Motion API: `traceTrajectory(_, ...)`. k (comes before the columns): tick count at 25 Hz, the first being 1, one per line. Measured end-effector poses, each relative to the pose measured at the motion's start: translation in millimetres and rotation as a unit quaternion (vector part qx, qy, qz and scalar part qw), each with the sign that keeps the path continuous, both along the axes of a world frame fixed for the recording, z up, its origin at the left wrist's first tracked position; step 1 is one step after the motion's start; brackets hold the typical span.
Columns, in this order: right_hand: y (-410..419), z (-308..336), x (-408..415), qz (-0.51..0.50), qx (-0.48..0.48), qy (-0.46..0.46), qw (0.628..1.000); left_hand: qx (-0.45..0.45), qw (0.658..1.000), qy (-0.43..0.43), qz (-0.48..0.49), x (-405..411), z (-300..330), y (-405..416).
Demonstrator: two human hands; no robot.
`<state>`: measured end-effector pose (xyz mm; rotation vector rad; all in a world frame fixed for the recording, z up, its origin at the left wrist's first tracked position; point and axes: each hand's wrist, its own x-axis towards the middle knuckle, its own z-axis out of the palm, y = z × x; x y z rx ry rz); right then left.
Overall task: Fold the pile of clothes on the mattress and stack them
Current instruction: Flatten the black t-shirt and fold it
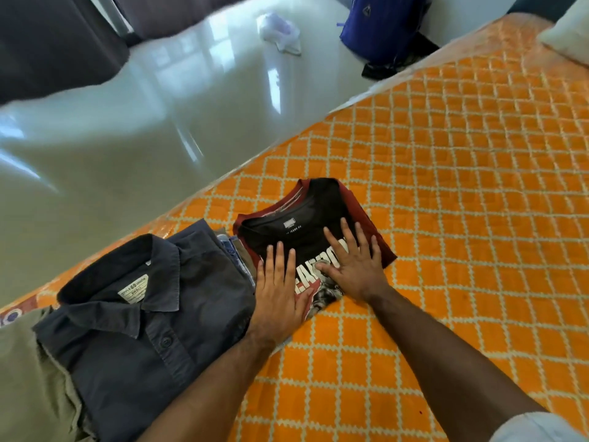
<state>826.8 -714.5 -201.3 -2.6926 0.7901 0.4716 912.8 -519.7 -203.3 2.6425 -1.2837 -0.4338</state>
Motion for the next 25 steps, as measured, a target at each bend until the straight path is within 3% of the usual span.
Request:
traceTrajectory(2, 5, 14, 8, 0.006, -0.041, 0.049, 0.998, 0.026, 1.000, 0.000, 0.000, 3, 7, 2)
traceTrajectory(5, 26, 53, 6, 0.023, -0.075, 0.090, 0.993, 0.134, 0.990, 0.025, -0.028, 8, 44, -2)
traceTrajectory(7, 45, 75, -16, 0.031, -0.089, 0.050, 0.994, 0.170, 0.985, -0.006, -0.039, -2, 85, 6)
traceTrajectory(10, 89, 112, -48, 0.043, -0.113, -0.060, 0.991, 0.082, 0.993, -0.083, -0.036, -32, 155, 60)
traceTrajectory(12, 136, 147, -47, 0.085, -0.112, -0.109, 0.984, 0.065, 0.987, -0.141, -0.039, -42, 194, 124)
traceTrajectory(14, 202, 194, -34, 0.141, -0.106, -0.141, 0.974, 0.056, 0.983, -0.173, 0.022, -39, 229, 199)
traceTrajectory(19, 408, 300, -7, 0.217, -0.078, -0.186, 0.955, 0.035, 0.975, -0.154, 0.158, -37, 309, 397)
traceTrajectory(25, 645, 379, 17, 0.257, -0.098, -0.203, 0.940, 0.014, 0.965, -0.167, 0.203, -32, 359, 654)
